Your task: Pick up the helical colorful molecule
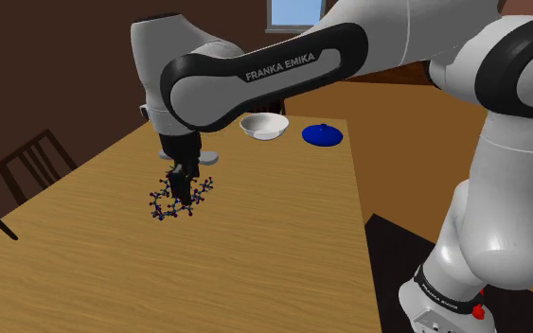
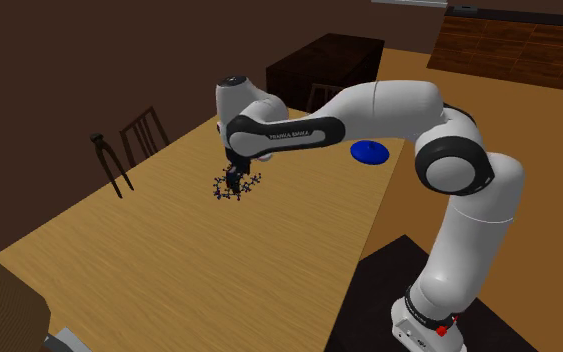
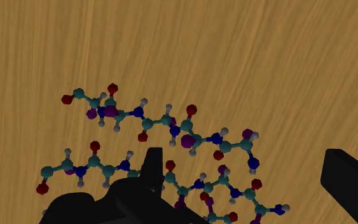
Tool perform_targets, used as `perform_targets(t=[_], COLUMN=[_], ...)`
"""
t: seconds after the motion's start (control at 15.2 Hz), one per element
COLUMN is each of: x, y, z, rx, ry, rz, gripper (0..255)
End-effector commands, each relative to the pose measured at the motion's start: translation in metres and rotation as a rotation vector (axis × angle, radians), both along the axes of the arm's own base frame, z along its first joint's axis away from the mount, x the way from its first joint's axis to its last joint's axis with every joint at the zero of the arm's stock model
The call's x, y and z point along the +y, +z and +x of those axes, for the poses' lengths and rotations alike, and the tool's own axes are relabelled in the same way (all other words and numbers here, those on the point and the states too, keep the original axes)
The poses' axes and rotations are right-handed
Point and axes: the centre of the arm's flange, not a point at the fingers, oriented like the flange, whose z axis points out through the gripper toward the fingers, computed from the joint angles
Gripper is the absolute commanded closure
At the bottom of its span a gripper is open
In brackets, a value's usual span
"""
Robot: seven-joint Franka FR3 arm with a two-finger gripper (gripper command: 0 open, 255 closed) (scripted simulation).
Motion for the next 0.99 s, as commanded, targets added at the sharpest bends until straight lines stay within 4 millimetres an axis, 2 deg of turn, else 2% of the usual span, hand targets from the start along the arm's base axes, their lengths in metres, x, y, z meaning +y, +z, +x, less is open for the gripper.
perform_targets(t=[0.0, 0.07, 0.53, 0.66, 0.73, 0.92], x=[0.025, 0.035, 0.035, 0.034, 0.035, 0.035], y=[-0.002, -0.001, -0.038, -0.041, -0.041, -0.041], z=[0.004, 0.006, 0.006, 0.006, 0.007, 0.007], rx=[-0.021, -0.029, -0.029, -0.029, -0.029, -0.029], ry=[0.046, 0.064, 0.064, 0.064, 0.064, 0.064], rz=[0.002, 0.003, 0.003, 0.003, 0.003, 0.003], gripper=[0, 0, 0, 0, 255, 255])
